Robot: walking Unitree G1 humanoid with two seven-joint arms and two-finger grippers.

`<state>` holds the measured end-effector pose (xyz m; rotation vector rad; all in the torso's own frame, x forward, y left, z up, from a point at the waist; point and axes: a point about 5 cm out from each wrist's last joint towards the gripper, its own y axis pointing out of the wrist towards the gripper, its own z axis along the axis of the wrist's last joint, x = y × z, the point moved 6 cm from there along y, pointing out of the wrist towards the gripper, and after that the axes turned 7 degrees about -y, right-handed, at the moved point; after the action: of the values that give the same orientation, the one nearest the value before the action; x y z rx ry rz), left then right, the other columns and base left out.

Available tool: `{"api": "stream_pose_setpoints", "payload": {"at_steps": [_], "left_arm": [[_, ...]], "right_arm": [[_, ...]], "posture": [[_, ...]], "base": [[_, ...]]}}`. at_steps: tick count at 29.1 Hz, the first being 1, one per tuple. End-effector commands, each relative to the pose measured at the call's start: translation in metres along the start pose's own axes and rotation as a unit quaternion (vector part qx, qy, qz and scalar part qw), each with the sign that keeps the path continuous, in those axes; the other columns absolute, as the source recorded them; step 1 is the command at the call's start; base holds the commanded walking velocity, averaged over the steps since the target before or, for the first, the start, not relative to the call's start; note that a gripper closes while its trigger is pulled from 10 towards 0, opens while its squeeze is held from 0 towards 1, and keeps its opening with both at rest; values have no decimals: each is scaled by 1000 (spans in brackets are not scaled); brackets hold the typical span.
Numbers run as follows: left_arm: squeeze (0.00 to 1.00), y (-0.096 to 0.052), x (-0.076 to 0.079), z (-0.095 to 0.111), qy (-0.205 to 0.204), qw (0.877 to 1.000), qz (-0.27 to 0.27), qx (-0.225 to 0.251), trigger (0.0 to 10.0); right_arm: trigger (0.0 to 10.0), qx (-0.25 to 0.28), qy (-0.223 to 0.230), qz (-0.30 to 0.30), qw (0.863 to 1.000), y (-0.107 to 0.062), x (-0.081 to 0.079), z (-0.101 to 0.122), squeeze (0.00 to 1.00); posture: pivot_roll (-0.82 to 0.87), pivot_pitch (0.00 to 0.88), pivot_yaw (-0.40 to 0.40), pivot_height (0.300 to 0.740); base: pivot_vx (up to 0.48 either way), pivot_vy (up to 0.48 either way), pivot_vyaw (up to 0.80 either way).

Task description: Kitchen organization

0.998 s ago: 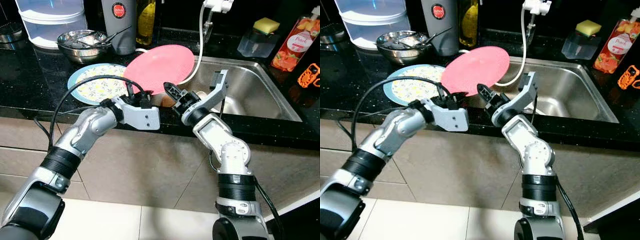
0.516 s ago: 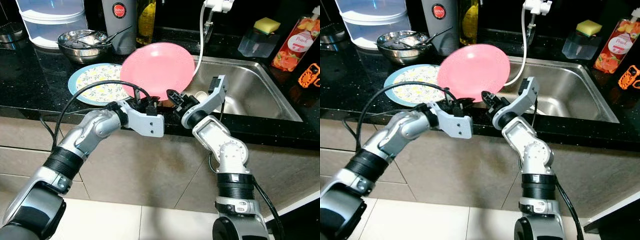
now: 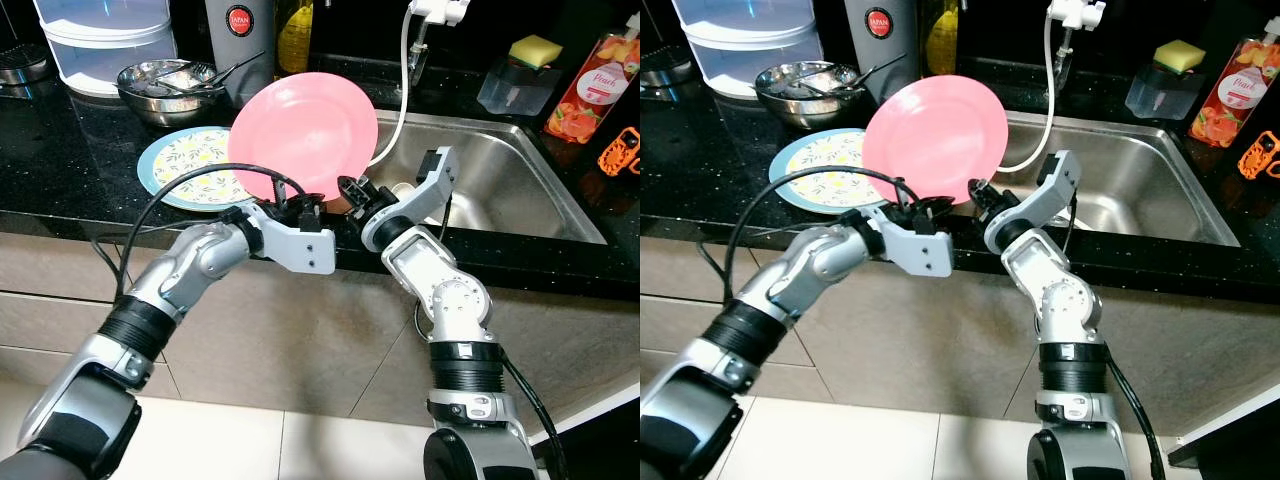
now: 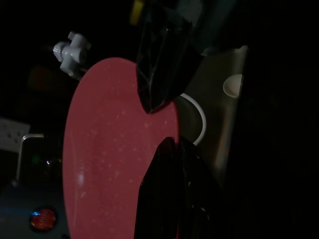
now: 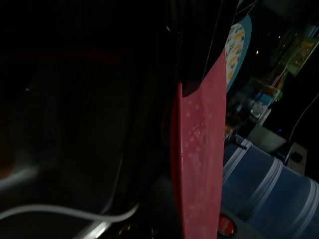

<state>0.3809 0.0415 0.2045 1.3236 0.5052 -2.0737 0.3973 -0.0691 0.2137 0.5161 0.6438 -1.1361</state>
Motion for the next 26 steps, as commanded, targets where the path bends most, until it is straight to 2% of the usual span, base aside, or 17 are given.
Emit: {"api": "stream_pose_setpoints", "payload": {"at_steps": [1, 2, 4, 5, 8, 10, 11, 12, 13, 14, 16, 17, 18, 20, 22, 26], "left_arm": [[0, -1, -10, 1, -110, 993, 41, -10, 10000], [0, -1, -10, 1, -110, 993, 41, -10, 10000], [0, -5, -8, -6, -165, 984, 53, -35, 10000], [0, -5, -8, -6, -165, 984, 53, -35, 10000], [0, -11, -9, -14, -215, 972, 75, -63, 10000], [0, -18, -15, -25, -196, 972, 96, -89, 10000], [365, -21, -16, -28, -187, 973, 97, -97, 10000], [451, -24, -15, -34, -163, 975, 97, -113, 10000], [451, -24, -15, -34, -163, 975, 97, -113, 10000], [412, -26, -15, -37, -138, 978, 93, -123, 10000], [388, -27, -16, -37, -116, 981, 91, -128, 10000], [188, -27, -17, -38, -97, 983, 88, -130, 10000], [122, -27, -17, -38, -79, 985, 84, -131, 10000], [125, -27, -15, -36, -50, 988, 71, -129, 10000], [125, -27, -13, -33, -43, 989, 63, -123, 10000], [125, -24, -5, -23, -28, 993, 42, -103, 10000]], "right_arm": [[10000, 74, 27, -21, 997, 0, 1, 30, 0], [10000, 74, 27, -21, 997, 0, 1, 30, 0], [10000, 100, 50, -18, 994, -3, 3, 45, 0], [10000, 100, 50, -18, 994, -3, 3, 45, 0], [10000, 107, 54, -11, 993, -5, 3, 52, 0], [10000, 103, 40, 4, 994, -6, -1, 52, 0], [10000, 98, 37, 10, 994, -6, -3, 51, 0], [10000, 76, 27, 24, 996, -6, -8, 42, 0], [10000, 76, 27, 24, 996, -6, -8, 42, 0], [10000, 41, 3, 45, 998, -5, -16, 27, 0], [10000, -3, -30, 72, 997, -6, -25, 9, 0], [10000, -38, -40, 87, 995, -8, -30, -5, 0], [10000, -64, -42, 101, 992, -11, -34, -16, 0], [10000, -92, -43, 114, 988, -15, -38, -29, 0], [10000, -93, -43, 106, 989, -14, -36, -30, 0], [10000, -91, -42, 69, 993, -9, -24, -32, 0]], "posture": [[175, 0, -69, 740], [175, 0, -69, 740], [177, 0, -67, 740], [177, 0, -67, 740], [177, 0, -66, 740], [180, 0, -68, 740], [184, 0, -72, 740], [187, 0, -75, 740], [187, 0, -75, 740], [189, 0, -77, 740], [189, 0, -78, 740], [190, 0, -80, 740], [187, 0, -82, 740], [187, 0, -82, 740], [187, 0, -82, 740], [187, 0, -82, 740]], "base": [[0, 0, 0], [0, 0, 0], [0, 0, 0], [0, 0, 0], [0, 0, 0], [0, 0, 0], [0, 0, 0], [0, 0, 0], [0, 0, 0], [0, 0, 0], [0, 0, 0], [0, 0, 0], [0, 0, 0], [0, 0, 0], [0, 0, 0], [0, 0, 0]]}}
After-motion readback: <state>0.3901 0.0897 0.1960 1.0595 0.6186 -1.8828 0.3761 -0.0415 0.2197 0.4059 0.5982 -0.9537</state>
